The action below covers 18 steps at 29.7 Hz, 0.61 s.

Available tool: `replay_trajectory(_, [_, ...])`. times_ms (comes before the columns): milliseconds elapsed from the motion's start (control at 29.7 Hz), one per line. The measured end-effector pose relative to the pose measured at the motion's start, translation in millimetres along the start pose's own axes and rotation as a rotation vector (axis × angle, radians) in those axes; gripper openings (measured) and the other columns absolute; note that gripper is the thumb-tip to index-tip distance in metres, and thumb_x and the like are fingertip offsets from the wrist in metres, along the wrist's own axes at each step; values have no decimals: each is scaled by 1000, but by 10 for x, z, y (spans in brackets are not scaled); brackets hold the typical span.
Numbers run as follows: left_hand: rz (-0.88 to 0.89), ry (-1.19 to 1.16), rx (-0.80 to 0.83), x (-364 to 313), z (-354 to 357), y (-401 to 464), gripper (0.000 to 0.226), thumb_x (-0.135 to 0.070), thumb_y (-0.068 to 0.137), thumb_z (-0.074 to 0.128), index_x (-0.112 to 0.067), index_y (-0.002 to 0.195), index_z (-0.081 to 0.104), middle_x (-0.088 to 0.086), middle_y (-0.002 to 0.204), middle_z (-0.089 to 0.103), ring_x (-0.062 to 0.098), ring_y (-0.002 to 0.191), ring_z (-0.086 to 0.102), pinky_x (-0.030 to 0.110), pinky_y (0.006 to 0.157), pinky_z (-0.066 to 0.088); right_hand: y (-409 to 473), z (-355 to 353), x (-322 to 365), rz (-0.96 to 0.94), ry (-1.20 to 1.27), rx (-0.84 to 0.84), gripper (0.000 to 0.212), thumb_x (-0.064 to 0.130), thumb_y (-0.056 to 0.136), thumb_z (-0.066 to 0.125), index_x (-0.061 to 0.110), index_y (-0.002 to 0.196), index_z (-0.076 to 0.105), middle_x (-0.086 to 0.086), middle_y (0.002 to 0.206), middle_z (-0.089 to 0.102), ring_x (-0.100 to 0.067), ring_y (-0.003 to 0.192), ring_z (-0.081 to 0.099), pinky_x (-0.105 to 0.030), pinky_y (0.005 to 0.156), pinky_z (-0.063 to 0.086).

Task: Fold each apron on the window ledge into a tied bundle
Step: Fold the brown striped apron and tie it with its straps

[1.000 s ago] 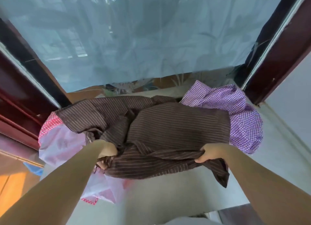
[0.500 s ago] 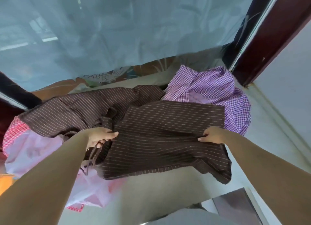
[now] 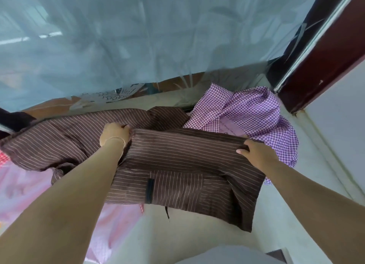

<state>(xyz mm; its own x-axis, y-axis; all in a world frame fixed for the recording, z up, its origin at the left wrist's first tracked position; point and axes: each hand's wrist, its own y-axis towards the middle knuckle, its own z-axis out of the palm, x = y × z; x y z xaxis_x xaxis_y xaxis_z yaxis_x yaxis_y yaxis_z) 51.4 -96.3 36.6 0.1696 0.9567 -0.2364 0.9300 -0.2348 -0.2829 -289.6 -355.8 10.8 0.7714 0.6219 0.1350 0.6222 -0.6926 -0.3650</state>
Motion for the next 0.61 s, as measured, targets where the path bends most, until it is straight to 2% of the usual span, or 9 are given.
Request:
replay_trajectory(34, [20,-52,11,-38,12,38,33,-38,98,47,-11,98,65,14,104,63,31,88,57,39,78,49,51,4,-1,-7,-11,-20,48,49,95,48,15,129,51,-5,120,64,-25,111,62,-36,92,49])
replay_trajectory(67, [21,-123,1,-70,13,72,31,-36,97,48,-12,100,67,13,99,67,30,83,58,36,76,48,105,10,-4,-11,-12,-25,48,48,95,48,15,130,51,-4,121,64,-25,112,62,-35,92,49])
replay_trajectory(134, [-4,-303,2,-147,58,151,35,-36,91,51,-15,114,66,11,108,69,30,91,63,36,85,52,238,27,-18,-30,-13,-34,43,44,97,48,15,128,53,-4,118,63,-23,109,61,-33,88,49])
replay_trajectory(168, [-13,-388,24,-189,96,155,41,-36,89,53,-17,125,60,10,118,66,30,101,64,39,92,51,290,37,-27,-44,-24,-47,40,43,97,48,15,125,55,-4,117,62,-21,107,59,-33,87,49])
replay_trajectory(235, [-53,-446,123,-309,217,158,60,-31,91,58,-16,144,34,12,137,53,35,119,54,43,105,42,421,59,-57,-81,-81,-59,38,42,96,50,15,122,57,-5,120,55,-21,110,52,-34,90,48])
replay_trajectory(336, [-196,-369,308,-425,448,115,83,-37,93,59,-2,149,8,23,144,39,40,129,42,47,110,33,554,67,-69,-128,-136,32,40,45,95,51,16,121,59,-4,140,43,-22,127,41,-39,104,41])
replay_trajectory(437, [-213,-138,372,-330,641,147,89,-57,89,53,3,145,17,24,139,44,39,125,45,49,105,38,623,98,-50,-149,-119,187,49,51,93,50,18,128,57,0,153,31,-21,140,29,-40,113,30])
replay_trajectory(504, [-165,-11,341,-264,700,213,91,-65,86,50,0,145,24,21,142,42,38,129,42,49,107,37,657,123,-32,-154,-113,222,51,53,92,50,19,128,57,1,152,33,-20,139,31,-39,112,31])
replay_trajectory(605, [-148,-111,402,-288,693,270,85,-61,89,50,-2,146,26,18,135,49,36,125,46,46,107,36,696,73,14,-153,-71,199,41,54,90,54,19,110,65,-1,116,61,-15,104,57,-29,90,46])
